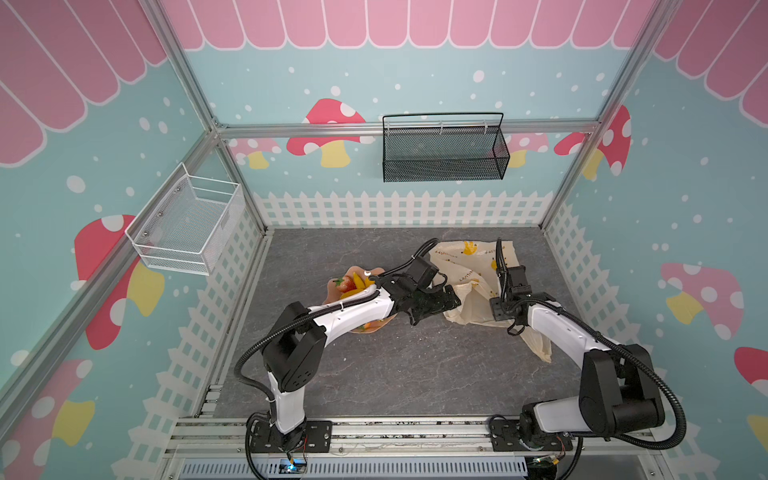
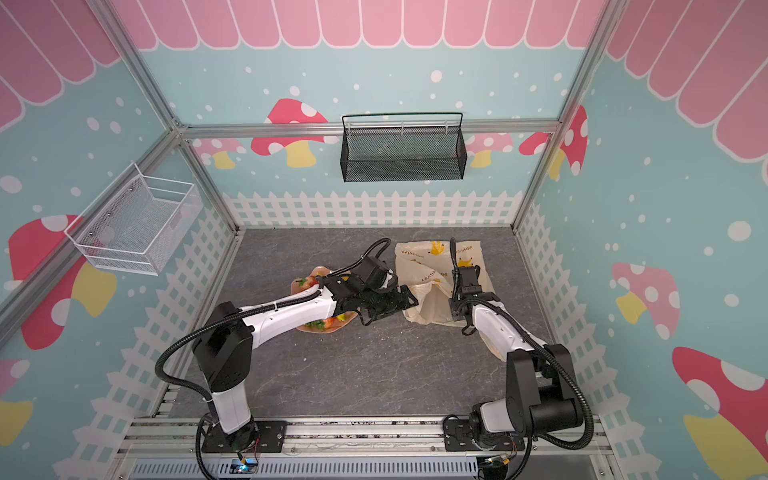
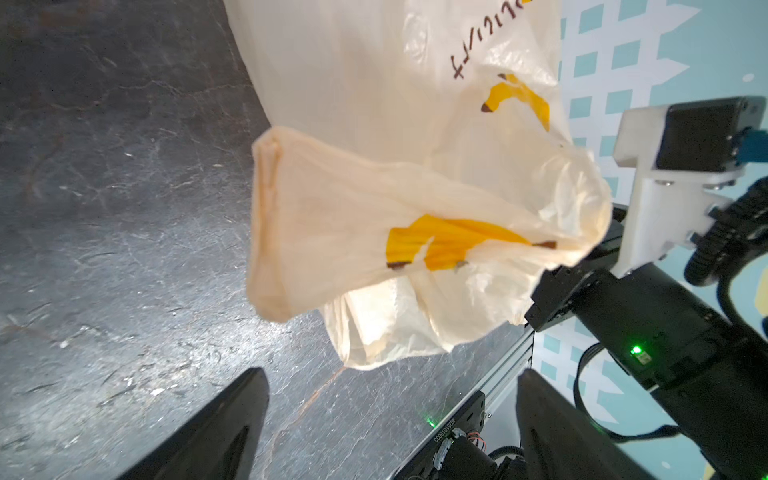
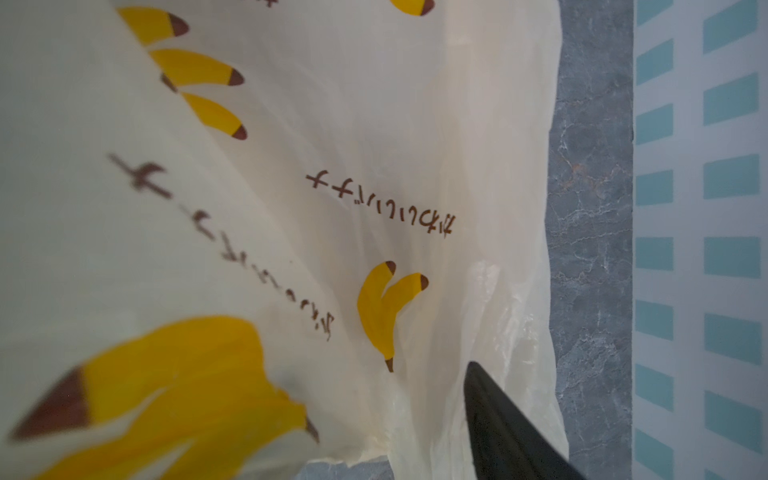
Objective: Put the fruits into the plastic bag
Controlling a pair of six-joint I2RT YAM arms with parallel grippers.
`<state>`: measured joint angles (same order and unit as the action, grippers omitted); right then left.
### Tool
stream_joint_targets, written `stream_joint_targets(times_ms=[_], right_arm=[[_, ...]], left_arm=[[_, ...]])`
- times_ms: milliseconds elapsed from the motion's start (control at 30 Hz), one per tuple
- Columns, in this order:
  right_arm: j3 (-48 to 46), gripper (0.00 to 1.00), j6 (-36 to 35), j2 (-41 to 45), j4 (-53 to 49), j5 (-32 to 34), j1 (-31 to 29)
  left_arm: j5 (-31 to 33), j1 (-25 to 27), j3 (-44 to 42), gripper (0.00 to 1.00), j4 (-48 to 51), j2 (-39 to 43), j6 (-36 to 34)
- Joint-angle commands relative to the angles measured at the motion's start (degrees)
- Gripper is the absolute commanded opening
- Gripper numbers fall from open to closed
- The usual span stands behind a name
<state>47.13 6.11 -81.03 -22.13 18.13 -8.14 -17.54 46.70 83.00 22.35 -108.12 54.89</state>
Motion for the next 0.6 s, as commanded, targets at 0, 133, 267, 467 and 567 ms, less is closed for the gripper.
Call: stream_joint_targets(times_ms=[0, 133, 267, 467, 567], right_arm=[[-2.0, 0.56, -2.3, -1.5, 4.8, -1.5, 0.4], [-4.2, 0.4, -2.6, -1.9, 9.8, -4.0, 0.4], [-3.1, 0.25, -3.6, -1.6, 10.8, -3.0, 0.4], [0.6, 0.06, -2.9, 3.2, 8.7, -6.9, 0.4], [3.9, 0.01, -1.7, 5.2, 4.9, -9.5, 0.2]], left_arm=[[1.6, -0.4, 1.9, 0.93, -1.6, -2.0, 1.3], [2.4, -0.7, 2.0, 0.92, -1.6, -3.0, 1.4], [3.5, -1.5, 2.1, 0.91, -1.7, -3.3, 1.5], [4.8, -4.1, 2.5, 0.9, -1.7, -3.8, 0.8], [5.4, -5.4, 3.5, 0.9, -1.6, -3.8, -0.1]])
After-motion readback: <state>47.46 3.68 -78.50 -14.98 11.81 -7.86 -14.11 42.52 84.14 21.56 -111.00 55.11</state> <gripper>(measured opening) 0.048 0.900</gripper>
